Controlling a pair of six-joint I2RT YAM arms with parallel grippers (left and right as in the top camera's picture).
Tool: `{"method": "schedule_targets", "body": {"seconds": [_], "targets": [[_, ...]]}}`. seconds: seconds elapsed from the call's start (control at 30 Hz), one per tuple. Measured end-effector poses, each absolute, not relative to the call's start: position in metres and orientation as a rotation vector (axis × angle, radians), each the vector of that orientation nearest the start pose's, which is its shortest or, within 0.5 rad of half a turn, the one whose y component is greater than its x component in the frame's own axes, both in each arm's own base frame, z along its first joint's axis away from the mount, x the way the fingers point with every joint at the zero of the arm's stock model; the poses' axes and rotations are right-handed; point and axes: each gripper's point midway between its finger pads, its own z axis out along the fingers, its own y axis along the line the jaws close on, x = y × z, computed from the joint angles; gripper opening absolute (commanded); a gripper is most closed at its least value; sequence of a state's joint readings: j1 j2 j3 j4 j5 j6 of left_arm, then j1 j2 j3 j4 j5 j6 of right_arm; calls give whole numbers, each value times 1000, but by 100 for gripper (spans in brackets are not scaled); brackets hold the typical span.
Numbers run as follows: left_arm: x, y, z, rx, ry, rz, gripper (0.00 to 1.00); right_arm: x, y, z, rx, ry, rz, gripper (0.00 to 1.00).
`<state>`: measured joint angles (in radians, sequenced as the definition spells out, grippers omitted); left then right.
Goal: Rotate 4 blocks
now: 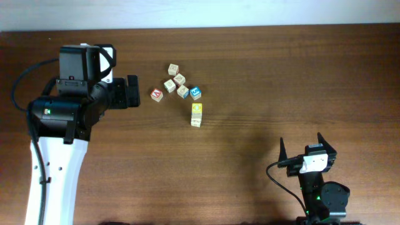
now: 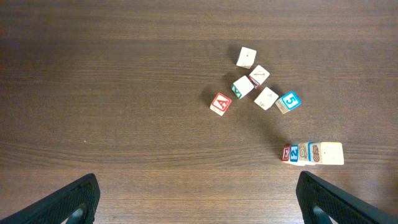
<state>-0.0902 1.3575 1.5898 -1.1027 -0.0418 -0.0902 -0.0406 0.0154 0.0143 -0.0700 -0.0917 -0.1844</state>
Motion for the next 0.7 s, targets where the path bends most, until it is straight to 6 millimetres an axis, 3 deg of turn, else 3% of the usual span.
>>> {"method": "schedule_targets", "body": {"seconds": [0.33, 0.37, 0.43, 0.47, 0.53, 0.57, 0.7], "targets": [[345, -21, 298, -26, 2445, -6, 99, 246, 6, 160, -187, 1632, -96, 99], [348, -19, 304, -20, 2399, 7, 99, 246, 6, 160, -187, 1632, -96, 99], [351, -22, 327, 82, 2141, 16, 99, 246, 6, 161, -187, 1628, -96, 99], [340, -24, 314, 130, 2037, 25, 99, 246, 6, 161, -187, 1626, -96, 99], [301, -28, 269, 254, 1801, 64, 99, 246, 5, 161, -185, 1625, -98, 99], [284, -24, 246, 260, 1748, 93, 99, 246, 5, 161, -185, 1627, -98, 99], [252, -15, 174, 351, 1670, 233, 99, 246, 5, 161, -186, 1628, -97, 99]]}}
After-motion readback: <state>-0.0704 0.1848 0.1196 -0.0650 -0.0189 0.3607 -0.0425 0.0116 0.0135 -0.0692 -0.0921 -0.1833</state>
